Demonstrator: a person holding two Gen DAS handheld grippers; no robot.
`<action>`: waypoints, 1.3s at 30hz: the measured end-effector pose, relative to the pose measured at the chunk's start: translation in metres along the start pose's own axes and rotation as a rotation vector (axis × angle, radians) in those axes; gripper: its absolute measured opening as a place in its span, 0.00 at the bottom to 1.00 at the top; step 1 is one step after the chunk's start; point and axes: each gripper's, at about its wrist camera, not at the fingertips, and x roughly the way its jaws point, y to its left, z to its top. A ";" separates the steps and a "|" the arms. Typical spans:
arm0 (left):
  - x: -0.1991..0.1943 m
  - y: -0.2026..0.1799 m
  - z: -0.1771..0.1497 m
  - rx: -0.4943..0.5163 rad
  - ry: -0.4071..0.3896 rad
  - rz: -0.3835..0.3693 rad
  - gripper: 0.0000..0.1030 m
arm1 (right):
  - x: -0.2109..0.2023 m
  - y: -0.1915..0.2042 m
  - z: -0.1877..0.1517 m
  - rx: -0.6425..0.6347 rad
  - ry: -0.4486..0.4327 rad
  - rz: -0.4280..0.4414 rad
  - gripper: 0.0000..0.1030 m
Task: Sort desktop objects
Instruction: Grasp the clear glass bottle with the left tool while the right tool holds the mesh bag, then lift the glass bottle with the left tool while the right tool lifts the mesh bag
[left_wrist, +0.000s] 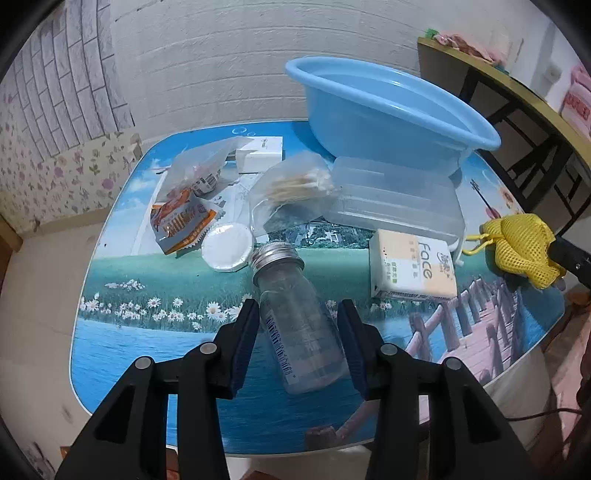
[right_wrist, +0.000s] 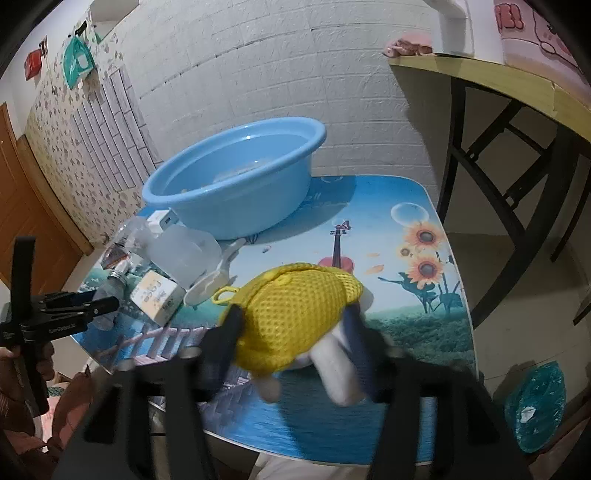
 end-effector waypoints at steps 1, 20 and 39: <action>0.001 0.000 0.000 0.002 -0.004 0.007 0.42 | 0.001 0.002 0.000 -0.008 0.001 -0.011 0.80; 0.014 -0.008 -0.001 0.028 -0.052 0.033 0.38 | 0.035 0.017 -0.005 -0.094 0.047 -0.081 0.83; -0.017 0.006 0.008 -0.035 -0.091 0.014 0.38 | -0.004 0.031 0.014 -0.073 -0.042 0.003 0.77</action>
